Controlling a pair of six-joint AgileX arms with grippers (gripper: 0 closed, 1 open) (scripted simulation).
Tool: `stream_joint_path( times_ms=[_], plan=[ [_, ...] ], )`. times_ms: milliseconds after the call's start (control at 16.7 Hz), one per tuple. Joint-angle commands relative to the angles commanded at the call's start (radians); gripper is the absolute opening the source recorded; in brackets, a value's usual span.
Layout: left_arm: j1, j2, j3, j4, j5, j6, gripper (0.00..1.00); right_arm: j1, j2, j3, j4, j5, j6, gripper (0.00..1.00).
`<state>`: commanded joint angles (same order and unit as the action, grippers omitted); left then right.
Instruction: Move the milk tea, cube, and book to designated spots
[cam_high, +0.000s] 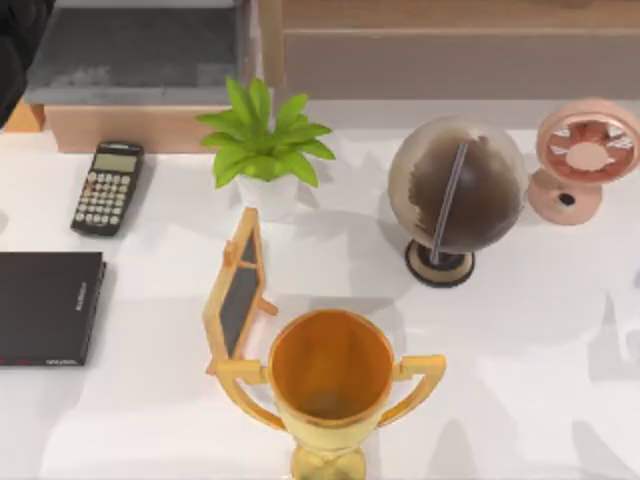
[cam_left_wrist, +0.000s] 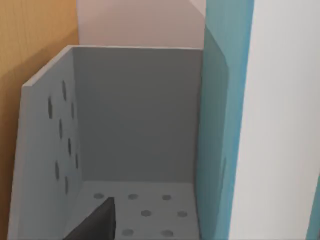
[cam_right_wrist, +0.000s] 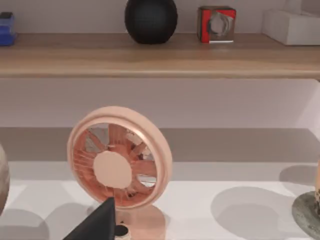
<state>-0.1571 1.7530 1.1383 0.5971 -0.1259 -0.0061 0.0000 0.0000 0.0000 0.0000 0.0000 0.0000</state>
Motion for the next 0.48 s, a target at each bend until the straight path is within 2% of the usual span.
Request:
stream_joint_path(
  times_ms=[240, 480],
  plan=[
    [-0.014, 0.127, 0.09, 0.049, -0.008, 0.001, 1.0, 0.0, 0.0, 0.0, 0.0, 0.0, 0.0, 1.0],
    [-0.015, 0.141, 0.101, 0.055, -0.008, 0.001, 1.0, 0.0, 0.0, 0.0, 0.0, 0.0, 0.0, 1.0]
  ],
)
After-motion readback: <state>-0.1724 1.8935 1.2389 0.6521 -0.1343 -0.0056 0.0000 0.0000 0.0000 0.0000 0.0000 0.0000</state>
